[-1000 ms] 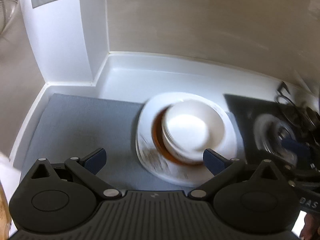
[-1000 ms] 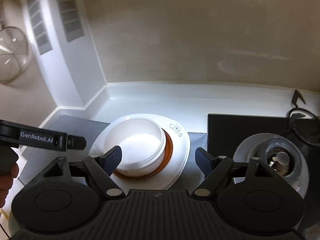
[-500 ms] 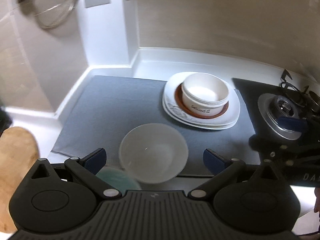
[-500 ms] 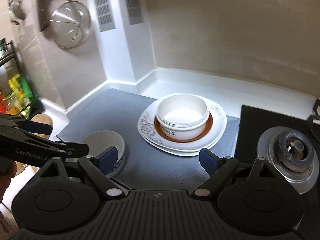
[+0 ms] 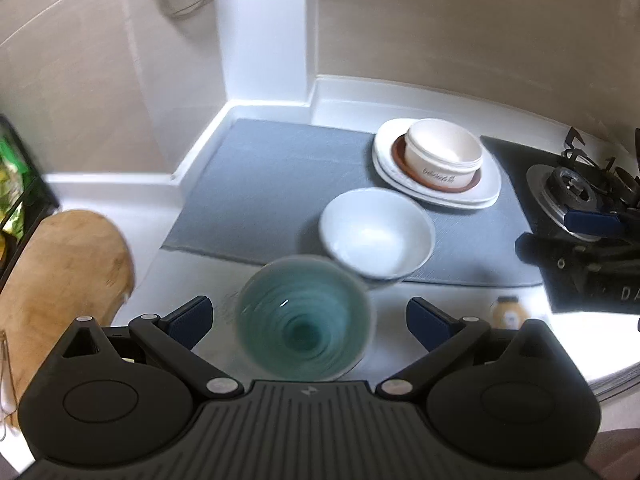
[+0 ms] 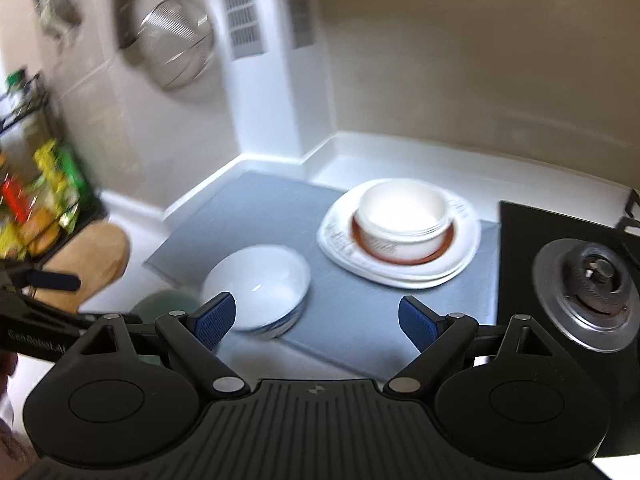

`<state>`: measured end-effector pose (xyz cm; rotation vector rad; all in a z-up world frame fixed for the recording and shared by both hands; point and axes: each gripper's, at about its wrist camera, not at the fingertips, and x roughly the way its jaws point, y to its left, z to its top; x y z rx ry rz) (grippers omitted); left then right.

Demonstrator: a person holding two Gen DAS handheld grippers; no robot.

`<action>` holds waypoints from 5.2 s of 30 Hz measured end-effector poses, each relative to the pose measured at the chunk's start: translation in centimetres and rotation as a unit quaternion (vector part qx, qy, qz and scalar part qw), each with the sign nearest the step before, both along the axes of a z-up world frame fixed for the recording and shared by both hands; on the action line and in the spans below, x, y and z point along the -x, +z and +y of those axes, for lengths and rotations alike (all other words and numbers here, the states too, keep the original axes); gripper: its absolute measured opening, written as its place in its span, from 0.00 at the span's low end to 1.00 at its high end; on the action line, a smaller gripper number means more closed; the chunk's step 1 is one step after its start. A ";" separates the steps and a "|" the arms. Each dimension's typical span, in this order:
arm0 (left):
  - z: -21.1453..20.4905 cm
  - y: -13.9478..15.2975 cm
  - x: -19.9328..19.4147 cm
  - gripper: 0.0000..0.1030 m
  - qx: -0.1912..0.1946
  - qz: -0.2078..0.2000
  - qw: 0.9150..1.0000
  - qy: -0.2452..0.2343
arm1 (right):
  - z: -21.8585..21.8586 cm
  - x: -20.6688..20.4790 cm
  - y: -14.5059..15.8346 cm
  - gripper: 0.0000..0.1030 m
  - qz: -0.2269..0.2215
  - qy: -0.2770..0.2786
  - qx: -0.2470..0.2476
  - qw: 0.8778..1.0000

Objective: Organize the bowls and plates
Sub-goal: 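Withdraw both tools and move them to the blue swirl bowl, then close both tools on the blue swirl bowl rim, then lift the blue swirl bowl with both tools and lower it into the cream bowl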

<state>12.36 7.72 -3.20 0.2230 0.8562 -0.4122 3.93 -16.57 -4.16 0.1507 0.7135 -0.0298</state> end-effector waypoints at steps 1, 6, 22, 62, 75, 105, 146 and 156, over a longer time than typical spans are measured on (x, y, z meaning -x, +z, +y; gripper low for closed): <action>0.7 -0.1 0.0 1.00 0.003 0.005 1.000 0.001 | 0.8 0.1 -0.1 0.87 0.005 0.003 0.003 1.000; 3.5 -0.8 -0.1 1.00 0.013 0.020 1.000 0.005 | 3.7 0.6 0.0 0.87 0.014 0.010 0.010 1.000; 6.5 -2.1 -2.6 1.00 0.014 0.037 0.998 0.045 | 7.5 -1.7 -2.1 0.87 0.064 0.043 -0.007 0.997; 1.9 -10.1 -12.1 0.57 -0.028 0.164 0.986 -0.024 | 8.6 -8.8 -11.8 0.87 0.185 -0.019 -0.097 0.978; 3.5 -9.7 -12.4 0.12 0.023 0.178 0.983 -0.045 | 9.2 -9.2 -11.6 0.18 0.177 0.016 -0.122 0.977; 4.0 0.8 -7.7 0.10 0.088 0.076 0.993 -0.028 | 7.9 -7.1 -2.6 0.11 0.052 0.050 -0.115 0.991; -23.7 -3.0 -23.2 0.10 0.083 0.135 0.982 -0.103 | -15.7 -16.5 -4.1 0.08 0.055 -0.106 -0.080 0.990; -24.7 -5.1 -24.9 0.10 0.069 0.158 0.980 -0.099 | -16.8 -18.9 -6.2 0.08 0.086 -0.109 -0.079 0.987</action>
